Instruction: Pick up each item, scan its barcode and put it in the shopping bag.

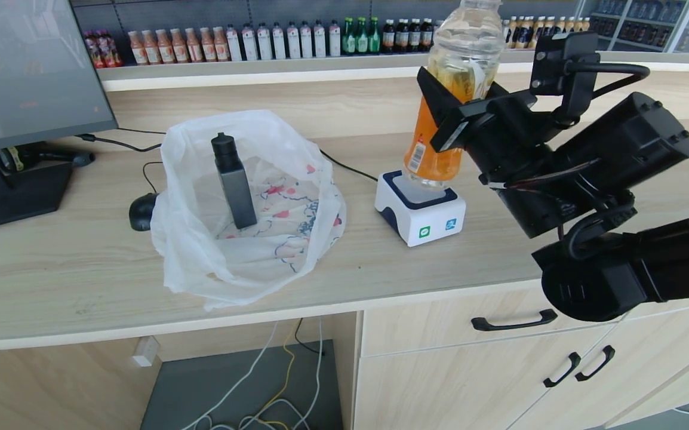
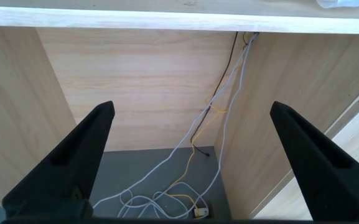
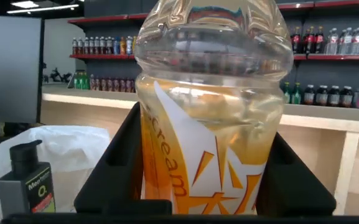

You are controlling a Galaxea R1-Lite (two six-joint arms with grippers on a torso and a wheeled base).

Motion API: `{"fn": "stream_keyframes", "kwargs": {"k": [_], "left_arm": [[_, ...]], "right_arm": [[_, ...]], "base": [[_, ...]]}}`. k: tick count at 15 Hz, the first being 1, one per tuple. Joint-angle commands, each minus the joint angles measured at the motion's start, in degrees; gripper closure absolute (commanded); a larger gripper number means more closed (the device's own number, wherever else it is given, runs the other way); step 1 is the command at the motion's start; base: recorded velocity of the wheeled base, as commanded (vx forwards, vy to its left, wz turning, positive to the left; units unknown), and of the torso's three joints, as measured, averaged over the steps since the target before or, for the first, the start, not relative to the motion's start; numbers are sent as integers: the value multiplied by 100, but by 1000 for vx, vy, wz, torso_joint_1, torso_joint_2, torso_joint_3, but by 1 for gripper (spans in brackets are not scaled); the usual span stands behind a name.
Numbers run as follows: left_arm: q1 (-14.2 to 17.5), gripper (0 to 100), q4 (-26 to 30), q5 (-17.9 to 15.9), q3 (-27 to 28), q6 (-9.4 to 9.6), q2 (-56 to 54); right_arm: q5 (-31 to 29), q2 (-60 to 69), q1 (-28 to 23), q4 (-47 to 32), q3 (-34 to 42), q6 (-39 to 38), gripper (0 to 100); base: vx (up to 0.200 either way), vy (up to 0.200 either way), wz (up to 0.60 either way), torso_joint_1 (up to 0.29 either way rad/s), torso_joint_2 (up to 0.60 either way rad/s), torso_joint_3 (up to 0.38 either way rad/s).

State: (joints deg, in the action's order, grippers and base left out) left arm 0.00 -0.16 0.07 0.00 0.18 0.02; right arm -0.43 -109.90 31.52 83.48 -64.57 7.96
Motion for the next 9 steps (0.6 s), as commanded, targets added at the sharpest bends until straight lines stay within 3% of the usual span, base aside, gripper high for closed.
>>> {"fn": "stream_keyframes", "kwargs": {"k": [1,4,9], "left_arm": [[0,0,-2,1,0,-1,-2],[0,0,-2,1,0,-1,-2],[0,0,-2,1,0,8,-2]], "right_arm": [[-116,3,73,98,-11,-67,100],[-617,12,47,239,-11,-286,100],[-660,83,91,344,15,-154,100]], "base": [[0,0,0,0,0,0],[0,0,0,0,0,0],[0,0,0,0,0,0]]}}
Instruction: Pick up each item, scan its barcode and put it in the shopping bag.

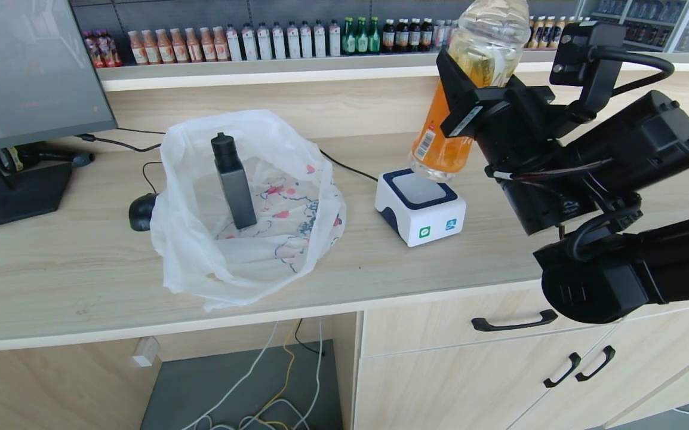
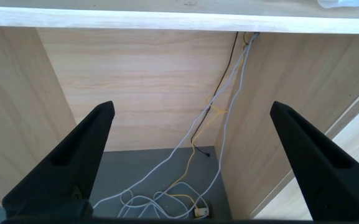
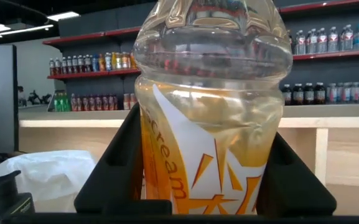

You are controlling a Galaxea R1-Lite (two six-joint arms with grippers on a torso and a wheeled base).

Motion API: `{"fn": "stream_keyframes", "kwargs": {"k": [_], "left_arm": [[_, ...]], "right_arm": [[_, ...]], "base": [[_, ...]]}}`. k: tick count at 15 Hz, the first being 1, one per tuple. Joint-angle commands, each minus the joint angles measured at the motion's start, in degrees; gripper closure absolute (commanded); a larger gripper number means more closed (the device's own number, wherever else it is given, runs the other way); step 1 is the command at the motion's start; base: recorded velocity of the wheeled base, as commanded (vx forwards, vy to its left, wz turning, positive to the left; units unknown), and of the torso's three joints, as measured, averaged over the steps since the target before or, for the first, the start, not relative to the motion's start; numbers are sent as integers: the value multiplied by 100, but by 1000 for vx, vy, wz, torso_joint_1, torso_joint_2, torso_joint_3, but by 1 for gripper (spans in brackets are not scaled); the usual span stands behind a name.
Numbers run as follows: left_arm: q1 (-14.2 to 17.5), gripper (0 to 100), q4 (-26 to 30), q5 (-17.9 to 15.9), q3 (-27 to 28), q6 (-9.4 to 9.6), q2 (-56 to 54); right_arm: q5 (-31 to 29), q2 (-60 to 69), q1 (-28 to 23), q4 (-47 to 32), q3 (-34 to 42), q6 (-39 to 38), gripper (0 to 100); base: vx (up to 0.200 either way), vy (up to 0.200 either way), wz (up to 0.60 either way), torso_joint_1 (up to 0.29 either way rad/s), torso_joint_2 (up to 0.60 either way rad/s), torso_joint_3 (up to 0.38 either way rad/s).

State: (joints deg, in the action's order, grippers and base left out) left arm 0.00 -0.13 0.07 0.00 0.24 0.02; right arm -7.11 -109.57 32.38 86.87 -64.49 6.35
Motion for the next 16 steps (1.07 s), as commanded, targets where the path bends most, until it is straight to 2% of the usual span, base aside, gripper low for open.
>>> {"fn": "stream_keyframes", "kwargs": {"k": [1,7,16], "left_arm": [[0,0,-4,-7,0,11,-2],[0,0,-4,1,0,-7,-2],[0,0,-4,1,0,-24,-2]], "right_arm": [[8,76,-3,5,-2,6,100],[-10,111,5,5,33,59,100],[-10,146,5,-3,42,138,100]], "base": [[0,0,0,0,0,0],[0,0,0,0,0,0],[0,200,0,3,3,2]]}}
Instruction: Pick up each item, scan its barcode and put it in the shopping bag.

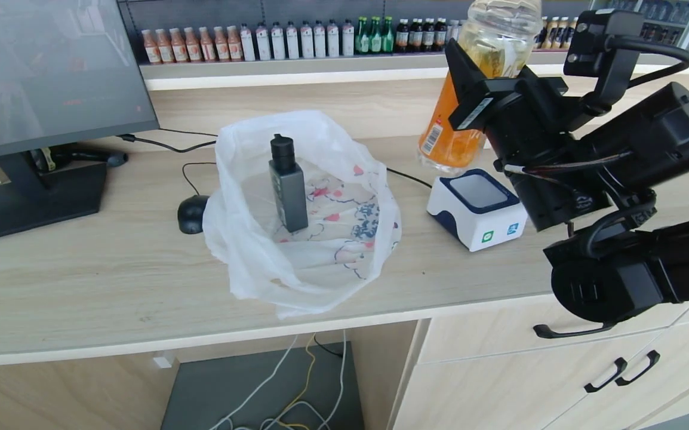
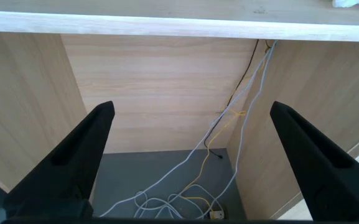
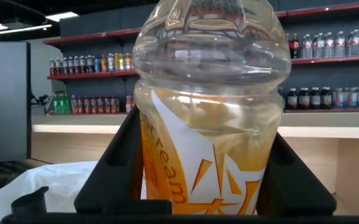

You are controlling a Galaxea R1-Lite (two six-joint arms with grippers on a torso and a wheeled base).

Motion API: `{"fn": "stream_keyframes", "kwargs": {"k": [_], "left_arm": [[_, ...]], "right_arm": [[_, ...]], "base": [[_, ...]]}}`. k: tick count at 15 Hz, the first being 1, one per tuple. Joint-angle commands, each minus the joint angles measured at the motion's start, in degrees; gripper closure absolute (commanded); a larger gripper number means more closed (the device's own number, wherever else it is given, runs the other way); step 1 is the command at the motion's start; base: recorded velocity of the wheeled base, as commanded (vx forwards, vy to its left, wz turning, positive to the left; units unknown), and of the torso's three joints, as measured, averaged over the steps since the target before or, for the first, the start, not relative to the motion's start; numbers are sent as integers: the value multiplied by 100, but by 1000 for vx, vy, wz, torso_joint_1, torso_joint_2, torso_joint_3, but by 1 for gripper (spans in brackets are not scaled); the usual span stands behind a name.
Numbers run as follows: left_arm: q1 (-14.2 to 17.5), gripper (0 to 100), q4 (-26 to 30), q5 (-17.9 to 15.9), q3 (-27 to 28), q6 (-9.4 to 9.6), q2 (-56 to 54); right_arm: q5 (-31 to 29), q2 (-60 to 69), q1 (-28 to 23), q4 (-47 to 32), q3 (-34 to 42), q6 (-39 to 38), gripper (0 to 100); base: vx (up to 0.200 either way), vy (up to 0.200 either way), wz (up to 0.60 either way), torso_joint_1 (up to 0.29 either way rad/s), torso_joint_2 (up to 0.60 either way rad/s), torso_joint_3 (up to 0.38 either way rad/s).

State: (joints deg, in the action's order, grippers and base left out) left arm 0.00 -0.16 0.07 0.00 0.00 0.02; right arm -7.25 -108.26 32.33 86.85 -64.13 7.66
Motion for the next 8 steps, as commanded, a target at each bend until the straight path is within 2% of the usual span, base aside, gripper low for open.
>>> {"fn": "stream_keyframes", "kwargs": {"k": [1,6,8], "left_arm": [[0,0,-2,1,0,0,-2],[0,0,-2,1,0,9,-2],[0,0,-2,1,0,9,-2]], "right_arm": [[5,16,10,-1,6,8,100],[22,-19,45,-10,15,8,100],[22,-81,81,-19,24,8,100]], "base": [[0,200,0,2,-2,-2],[0,200,0,1,1,0],[0,0,0,0,0,0]]}}
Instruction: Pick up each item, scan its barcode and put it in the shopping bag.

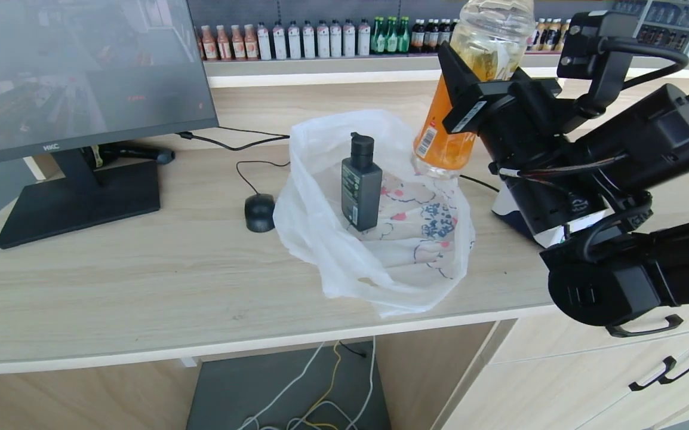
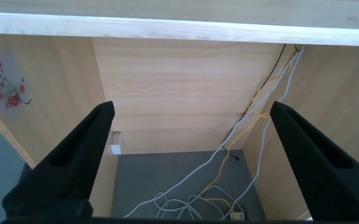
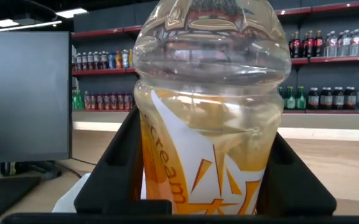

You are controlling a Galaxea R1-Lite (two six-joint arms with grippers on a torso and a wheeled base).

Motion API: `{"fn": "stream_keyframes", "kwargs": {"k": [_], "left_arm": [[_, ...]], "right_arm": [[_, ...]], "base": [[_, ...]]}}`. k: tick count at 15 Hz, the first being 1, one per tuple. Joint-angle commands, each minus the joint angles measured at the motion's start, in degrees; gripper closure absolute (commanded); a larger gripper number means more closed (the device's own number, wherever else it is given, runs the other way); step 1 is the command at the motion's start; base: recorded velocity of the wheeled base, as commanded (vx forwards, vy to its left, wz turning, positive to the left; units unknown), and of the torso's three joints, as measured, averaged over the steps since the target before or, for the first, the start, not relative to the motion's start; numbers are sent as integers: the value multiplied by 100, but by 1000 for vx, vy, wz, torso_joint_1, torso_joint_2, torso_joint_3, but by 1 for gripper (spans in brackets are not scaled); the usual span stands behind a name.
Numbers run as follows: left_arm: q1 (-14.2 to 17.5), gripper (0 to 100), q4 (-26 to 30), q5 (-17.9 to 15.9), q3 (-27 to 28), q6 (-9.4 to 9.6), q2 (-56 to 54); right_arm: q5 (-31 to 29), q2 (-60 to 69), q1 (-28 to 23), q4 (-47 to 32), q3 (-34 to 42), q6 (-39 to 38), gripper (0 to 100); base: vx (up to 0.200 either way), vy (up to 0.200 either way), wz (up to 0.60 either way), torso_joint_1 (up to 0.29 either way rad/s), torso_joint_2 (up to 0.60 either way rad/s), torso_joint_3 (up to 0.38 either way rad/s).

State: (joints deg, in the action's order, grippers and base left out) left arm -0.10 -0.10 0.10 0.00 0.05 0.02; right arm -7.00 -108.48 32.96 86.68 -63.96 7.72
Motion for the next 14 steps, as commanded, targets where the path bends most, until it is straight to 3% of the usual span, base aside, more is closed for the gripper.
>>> {"fn": "stream_keyframes", "kwargs": {"k": [1,14], "left_arm": [[10,0,-17,-1,0,4,-2],[10,0,-8,-1,0,13,-2]], "right_arm": [[-3,-76,52,-10,7,2,100],[-12,-762,79,-494,-2,-51,100]], "base": [[0,0,0,0,0,0],[0,0,0,0,0,0]]}}
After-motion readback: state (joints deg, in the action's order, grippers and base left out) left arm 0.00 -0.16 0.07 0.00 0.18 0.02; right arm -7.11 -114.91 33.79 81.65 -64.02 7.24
